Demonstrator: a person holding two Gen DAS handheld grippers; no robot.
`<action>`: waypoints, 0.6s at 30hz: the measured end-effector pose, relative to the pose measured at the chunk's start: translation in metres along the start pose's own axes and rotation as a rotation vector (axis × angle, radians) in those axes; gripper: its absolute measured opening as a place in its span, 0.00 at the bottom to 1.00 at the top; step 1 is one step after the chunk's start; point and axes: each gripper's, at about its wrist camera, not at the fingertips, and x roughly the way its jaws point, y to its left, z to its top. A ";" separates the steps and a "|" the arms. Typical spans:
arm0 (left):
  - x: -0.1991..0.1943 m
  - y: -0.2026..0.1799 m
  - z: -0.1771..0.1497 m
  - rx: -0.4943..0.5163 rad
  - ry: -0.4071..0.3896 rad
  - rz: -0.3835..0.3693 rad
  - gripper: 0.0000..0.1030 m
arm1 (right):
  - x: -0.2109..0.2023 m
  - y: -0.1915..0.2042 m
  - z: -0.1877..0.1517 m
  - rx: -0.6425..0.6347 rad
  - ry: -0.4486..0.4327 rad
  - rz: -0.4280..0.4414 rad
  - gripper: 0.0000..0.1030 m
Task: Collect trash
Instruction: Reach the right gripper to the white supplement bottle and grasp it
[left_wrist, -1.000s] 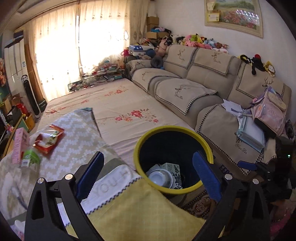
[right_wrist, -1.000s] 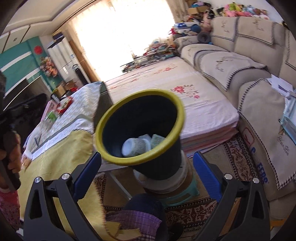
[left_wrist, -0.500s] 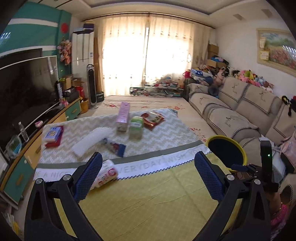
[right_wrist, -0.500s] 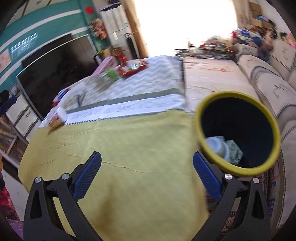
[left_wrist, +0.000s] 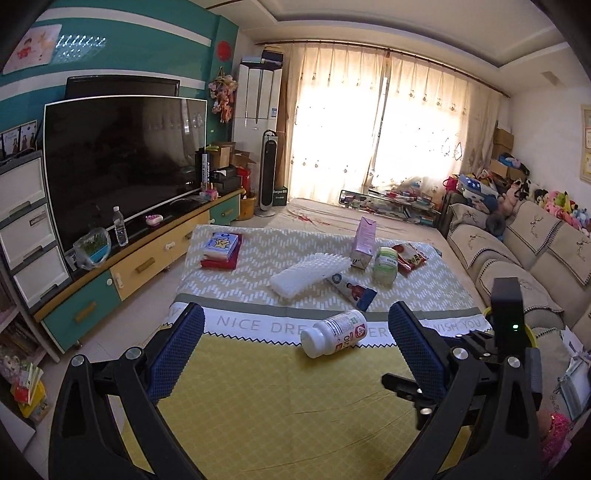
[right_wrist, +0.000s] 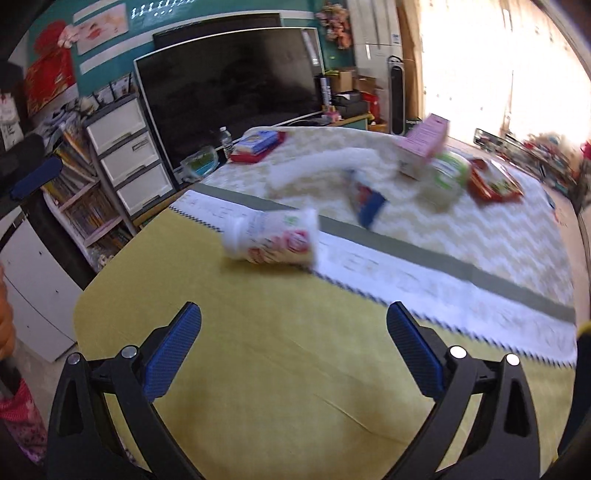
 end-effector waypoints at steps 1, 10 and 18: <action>-0.001 0.001 -0.001 0.003 0.000 0.001 0.95 | 0.008 0.009 0.005 -0.016 0.002 0.001 0.93; -0.001 0.006 -0.005 0.006 0.008 -0.003 0.95 | 0.069 0.021 0.039 0.008 0.073 -0.050 0.93; 0.010 0.008 -0.011 -0.007 0.033 -0.011 0.95 | 0.083 0.019 0.043 0.012 0.090 -0.069 0.93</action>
